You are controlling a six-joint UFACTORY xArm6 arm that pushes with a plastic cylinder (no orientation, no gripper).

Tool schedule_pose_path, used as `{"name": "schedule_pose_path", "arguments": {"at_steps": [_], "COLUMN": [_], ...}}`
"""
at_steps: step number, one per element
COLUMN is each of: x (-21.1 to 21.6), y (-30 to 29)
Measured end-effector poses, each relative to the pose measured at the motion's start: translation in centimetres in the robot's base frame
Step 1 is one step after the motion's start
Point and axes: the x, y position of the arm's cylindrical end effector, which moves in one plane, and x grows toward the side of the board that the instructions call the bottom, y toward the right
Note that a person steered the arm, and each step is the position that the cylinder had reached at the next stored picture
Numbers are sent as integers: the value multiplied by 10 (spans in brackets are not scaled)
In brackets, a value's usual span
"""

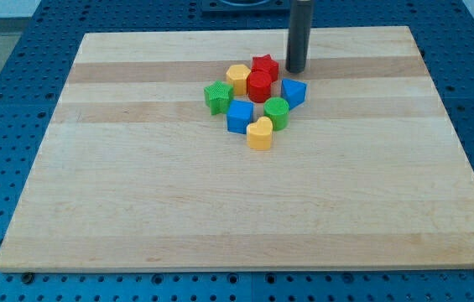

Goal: Push blue triangle closer to the red star

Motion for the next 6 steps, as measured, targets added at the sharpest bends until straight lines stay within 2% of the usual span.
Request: {"name": "schedule_pose_path", "arguments": {"at_steps": [2,4,6], "x": [28,80,97], "y": [26,27,14]}}
